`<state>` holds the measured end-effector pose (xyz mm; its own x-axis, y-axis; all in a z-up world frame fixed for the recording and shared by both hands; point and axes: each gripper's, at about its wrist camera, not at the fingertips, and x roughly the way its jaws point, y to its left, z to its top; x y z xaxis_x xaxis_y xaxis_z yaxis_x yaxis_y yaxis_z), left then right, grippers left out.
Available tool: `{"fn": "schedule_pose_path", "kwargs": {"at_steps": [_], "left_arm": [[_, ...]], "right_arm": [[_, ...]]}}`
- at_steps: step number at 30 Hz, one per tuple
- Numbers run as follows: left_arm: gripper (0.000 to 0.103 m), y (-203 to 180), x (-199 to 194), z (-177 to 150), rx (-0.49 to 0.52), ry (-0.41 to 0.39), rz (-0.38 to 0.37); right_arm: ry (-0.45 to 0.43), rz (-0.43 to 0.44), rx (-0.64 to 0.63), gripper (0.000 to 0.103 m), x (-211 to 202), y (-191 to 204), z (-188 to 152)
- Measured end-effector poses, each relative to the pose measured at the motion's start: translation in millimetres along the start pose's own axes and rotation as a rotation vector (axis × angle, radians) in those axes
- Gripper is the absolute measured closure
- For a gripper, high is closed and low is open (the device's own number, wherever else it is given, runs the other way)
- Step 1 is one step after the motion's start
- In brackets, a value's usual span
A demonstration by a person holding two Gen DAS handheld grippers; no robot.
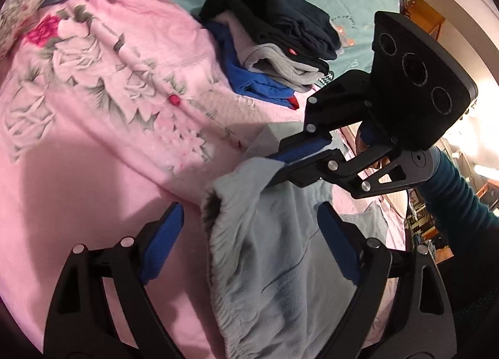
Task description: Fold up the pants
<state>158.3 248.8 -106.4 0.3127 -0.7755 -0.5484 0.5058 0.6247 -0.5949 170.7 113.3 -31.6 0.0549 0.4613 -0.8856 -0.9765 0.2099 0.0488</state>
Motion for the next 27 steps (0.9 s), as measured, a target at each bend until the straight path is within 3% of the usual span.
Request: {"fn": "schedule_pose_path", "kwargs": {"at_steps": [5, 7, 9, 10, 12, 13, 14, 18, 22, 25, 27], "left_arm": [[0.019, -5.7, 5.2, 3.9, 0.034, -0.018, 0.002], [0.044, -10.7, 6.0, 2.3, 0.063, -0.018, -0.010], [0.083, -13.0, 8.5, -0.6, 0.077, 0.004, -0.005], [0.088, -12.8, 11.5, -1.0, 0.078, 0.016, 0.004], [0.089, -13.5, 12.8, -2.9, 0.079, 0.018, 0.024], [0.089, -14.9, 12.0, -3.7, 0.083, 0.013, 0.031], [0.089, -16.7, 10.1, -4.3, 0.090, 0.006, 0.044], [0.089, -16.6, -0.5, -6.1, 0.084, -0.043, 0.099], [0.089, -12.5, -2.8, -6.1, 0.061, -0.041, 0.156], [0.089, -11.0, -2.7, -3.2, 0.046, -0.043, 0.193], [0.089, -9.0, -3.8, -3.0, 0.031, -0.045, 0.214]], "right_arm": [[-0.018, 0.009, 0.009, 0.097, -3.6, -2.7, -3.9], [-0.020, 0.021, 0.016, 0.097, -3.3, -4.1, -4.7], [-0.020, 0.024, 0.019, 0.097, -1.5, -4.7, -4.9], [-0.016, 0.034, 0.026, 0.097, 0.2, -5.3, -4.8], [-0.011, 0.024, 0.050, 0.085, 0.2, -8.7, -4.1], [-0.006, 0.020, 0.071, 0.066, -1.9, -11.9, -3.9], [-0.023, 0.017, 0.095, 0.058, -9.5, -16.7, -5.6], [-0.060, -0.073, 0.145, 0.058, -48.7, -41.7, -29.3], [0.088, -0.260, 0.209, 0.058, -61.9, -76.1, -81.6], [0.201, -0.315, 0.241, 0.058, -55.3, -93.1, -122.9], [0.220, -0.333, 0.250, 0.058, -51.2, -100.2, -141.5]]}}
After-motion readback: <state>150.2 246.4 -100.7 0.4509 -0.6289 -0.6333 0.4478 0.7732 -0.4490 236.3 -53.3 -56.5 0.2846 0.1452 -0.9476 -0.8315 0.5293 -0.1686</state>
